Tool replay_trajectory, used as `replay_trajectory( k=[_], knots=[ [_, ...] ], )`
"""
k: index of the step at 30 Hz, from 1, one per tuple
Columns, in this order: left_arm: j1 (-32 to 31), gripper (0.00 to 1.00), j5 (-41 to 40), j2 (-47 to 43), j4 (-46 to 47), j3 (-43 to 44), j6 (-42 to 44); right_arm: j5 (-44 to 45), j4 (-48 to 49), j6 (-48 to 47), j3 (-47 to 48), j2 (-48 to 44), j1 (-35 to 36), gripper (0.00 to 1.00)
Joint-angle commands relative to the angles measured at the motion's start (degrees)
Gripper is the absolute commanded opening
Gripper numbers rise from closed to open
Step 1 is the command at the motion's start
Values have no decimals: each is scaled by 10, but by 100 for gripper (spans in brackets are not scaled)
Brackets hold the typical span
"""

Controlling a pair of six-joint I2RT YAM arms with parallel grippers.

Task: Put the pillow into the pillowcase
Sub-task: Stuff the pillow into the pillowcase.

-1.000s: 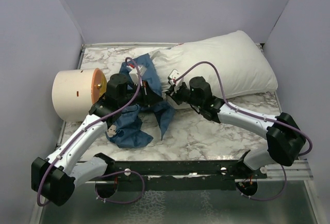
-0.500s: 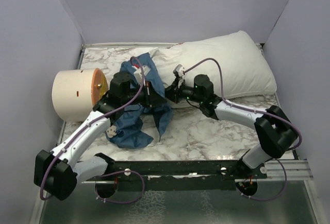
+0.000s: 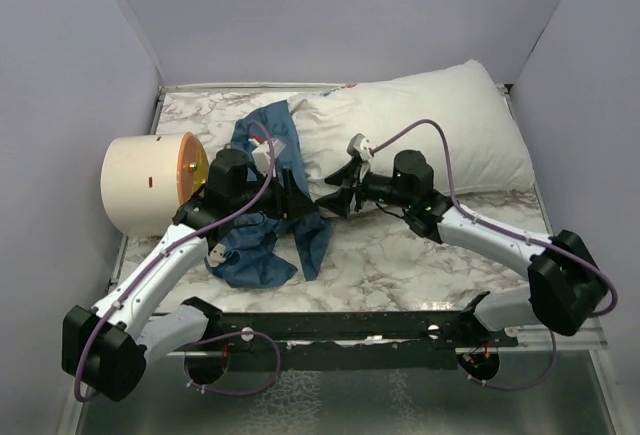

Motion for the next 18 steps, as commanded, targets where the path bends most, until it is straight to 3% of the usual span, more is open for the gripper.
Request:
replay_trajectory(
  k=[1, 7, 10, 14, 16, 18],
  knots=[
    [12, 55, -55, -35, -99, 21, 64, 40, -101, -91, 2, -75, 0, 65],
    [14, 55, -127, -28, -198, 120, 118, 47, -148, -122, 31, -114, -1, 69],
    [15, 43, -147, -11, -212, 160, 120, 54, -157, -118, 41, -115, -2, 68],
    [14, 30, -104, 4, -141, 153, 41, 80, -157, -101, 39, -107, -1, 63],
    [9, 30, -84, 9, -88, 129, -7, 96, -155, -90, 33, -105, -2, 61],
    [-4, 36, -109, 15, -68, 115, -27, 109, -150, -80, 26, -106, -3, 59]
  ],
)
